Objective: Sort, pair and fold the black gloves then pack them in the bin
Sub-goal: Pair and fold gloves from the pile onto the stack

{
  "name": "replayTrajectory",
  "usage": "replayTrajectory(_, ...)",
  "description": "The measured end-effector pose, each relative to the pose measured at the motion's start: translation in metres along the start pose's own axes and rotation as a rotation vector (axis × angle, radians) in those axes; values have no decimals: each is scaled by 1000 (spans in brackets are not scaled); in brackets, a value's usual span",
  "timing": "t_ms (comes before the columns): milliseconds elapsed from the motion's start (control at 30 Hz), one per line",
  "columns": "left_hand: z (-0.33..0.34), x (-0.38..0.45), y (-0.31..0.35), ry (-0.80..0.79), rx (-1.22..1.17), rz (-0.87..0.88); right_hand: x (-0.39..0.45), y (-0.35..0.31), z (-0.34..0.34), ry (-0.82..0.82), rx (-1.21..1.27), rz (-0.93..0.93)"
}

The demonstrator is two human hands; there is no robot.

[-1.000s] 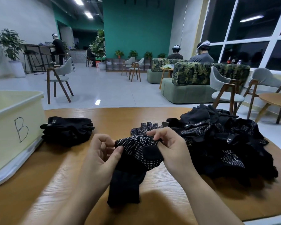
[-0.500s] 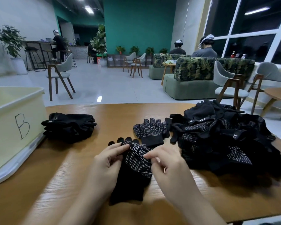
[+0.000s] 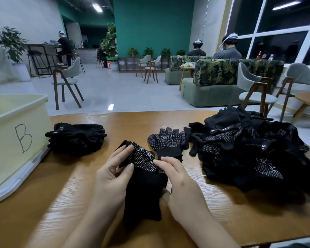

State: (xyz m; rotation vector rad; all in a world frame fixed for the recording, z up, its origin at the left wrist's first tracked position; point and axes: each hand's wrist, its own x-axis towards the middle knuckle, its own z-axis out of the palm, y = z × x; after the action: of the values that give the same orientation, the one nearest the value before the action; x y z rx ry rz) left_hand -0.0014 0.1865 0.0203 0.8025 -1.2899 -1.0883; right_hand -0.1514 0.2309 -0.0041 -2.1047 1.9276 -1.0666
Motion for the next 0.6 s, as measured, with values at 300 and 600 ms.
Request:
replayTrajectory(300, -13, 16, -6, -116, 304, 80, 43, -10, -8, -94, 452, 87)
replayTrajectory(600, -26, 23, -28, -208, 576, 123, 43, 3, 1, -83, 176, -186)
